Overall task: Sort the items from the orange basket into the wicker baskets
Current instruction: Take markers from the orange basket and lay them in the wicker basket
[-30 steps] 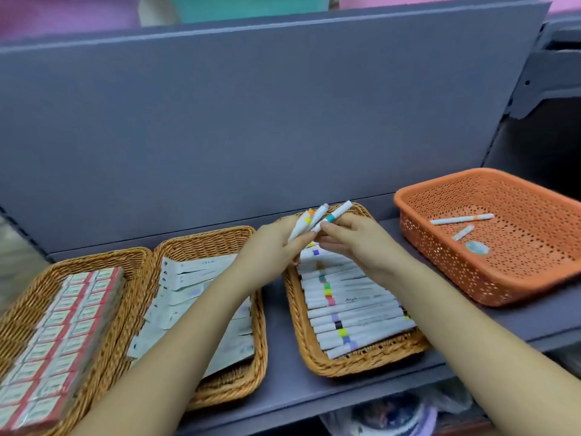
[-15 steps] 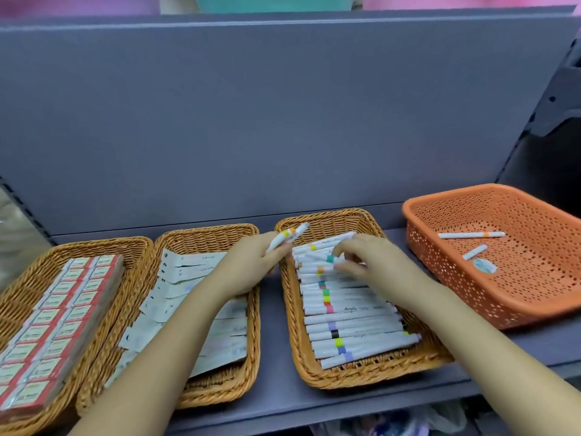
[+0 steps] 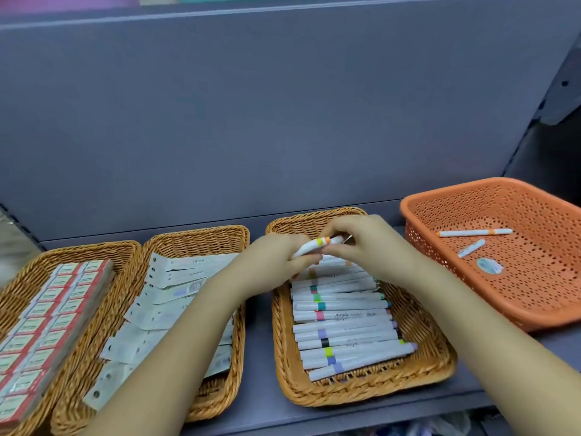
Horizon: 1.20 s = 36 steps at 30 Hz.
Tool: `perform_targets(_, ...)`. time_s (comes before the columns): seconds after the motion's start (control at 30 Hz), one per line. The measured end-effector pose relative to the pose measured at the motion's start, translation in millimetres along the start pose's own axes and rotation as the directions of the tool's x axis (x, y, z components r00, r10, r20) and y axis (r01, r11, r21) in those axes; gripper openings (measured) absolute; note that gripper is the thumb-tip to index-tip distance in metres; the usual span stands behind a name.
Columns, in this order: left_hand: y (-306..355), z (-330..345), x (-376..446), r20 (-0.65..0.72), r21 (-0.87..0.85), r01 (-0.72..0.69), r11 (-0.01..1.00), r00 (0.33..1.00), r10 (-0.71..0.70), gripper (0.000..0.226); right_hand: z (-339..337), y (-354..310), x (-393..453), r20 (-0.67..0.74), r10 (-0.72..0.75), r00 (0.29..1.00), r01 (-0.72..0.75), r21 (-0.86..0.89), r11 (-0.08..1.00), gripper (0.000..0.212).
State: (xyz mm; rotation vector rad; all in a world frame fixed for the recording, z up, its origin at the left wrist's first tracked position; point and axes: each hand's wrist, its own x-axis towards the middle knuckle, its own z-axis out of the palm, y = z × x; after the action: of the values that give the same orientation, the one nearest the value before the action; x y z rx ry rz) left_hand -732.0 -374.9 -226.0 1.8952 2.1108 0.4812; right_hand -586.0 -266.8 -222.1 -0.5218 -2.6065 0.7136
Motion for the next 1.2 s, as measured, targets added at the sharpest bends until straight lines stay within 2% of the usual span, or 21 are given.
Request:
perform_targets(0.13, -0.4, -1.5, 4.4, 0.037, 0.002, 0.0, 1.0, 0.999, 0.0, 0.022, -14.5, 7.0, -4.8, 0.063, 0.031, 0.998, -0.022, -0.133, 0.991, 0.008)
perform_targets(0.23, -8.2, -5.1, 3.2, 0.002, 0.025, 0.059, 0.998, 0.998, -0.059, 0.028, -23.2, 18.5, -13.8, 0.07, 0.101, 0.992, -0.088, -0.173, 0.981, 0.006)
perform_targets(0.33, -18.0, -8.3, 2.6, -0.03, 0.075, 0.113, 0.991, 0.993, -0.111, 0.026, -18.7, 28.1, -22.3, 0.158, 0.168, 0.973, -0.125, -0.251, 0.96, 0.008)
perform_targets(0.43, -20.8, -6.7, 5.2, -0.016, 0.086, 0.13, 0.988, 0.991, -0.13, 0.028, -2.8, 31.8, -27.6, 0.271, 0.19, 0.944, -0.083, -0.362, 0.929, 0.013)
perform_targets(0.53, -16.3, -2.2, 8.0, 0.025, 0.105, 0.107, 0.989, 0.994, -0.11, 0.025, 1.2, 30.3, -24.5, 0.342, 0.152, 0.927, -0.019, -0.361, 0.932, 0.016)
perform_targets(0.63, -9.9, 1.8, 11.6, 0.083, 0.113, 0.087, 0.99, 0.992, -0.097, 0.024, -7.9, 18.5, -13.8, 0.196, 0.072, 0.978, -0.023, -0.243, 0.97, 0.024)
perform_targets(0.73, -1.7, 4.7, 15.5, 0.117, 0.112, 0.05, 0.992, 0.991, -0.063, 0.028, -8.0, -2.7, -4.3, 0.072, -0.062, 0.995, 0.075, -0.196, 0.978, 0.023)
perform_targets(0.83, 6.2, 6.9, 16.8, 0.143, 0.148, 0.009, 0.989, 0.989, -0.031, 0.038, -0.4, -13.3, 1.3, 0.057, -0.114, 0.992, 0.126, -0.279, 0.952, 0.018)
perform_targets(0.97, 3.4, 7.8, 18.6, 0.132, 0.213, 0.034, 0.977, 0.989, -0.063, 0.027, -1.7, -11.1, 1.6, 0.065, -0.115, 0.991, 0.131, -0.35, 0.928, 0.014)
perform_targets(1.1, 4.7, 6.5, 18.6, 0.153, 0.127, 0.027, 0.991, 0.987, -0.047, 0.033, 2.5, -10.4, -1.8, 0.091, -0.118, 0.989, 0.144, -0.372, 0.917, 0.018)
perform_targets(1.2, 6.9, 7.4, 19.2, 0.155, 0.111, 0.02, 0.994, 0.987, -0.037, 0.026, -0.4, -10.4, -3.5, 0.072, -0.116, 0.991, 0.134, -0.377, 0.916, 0.018)
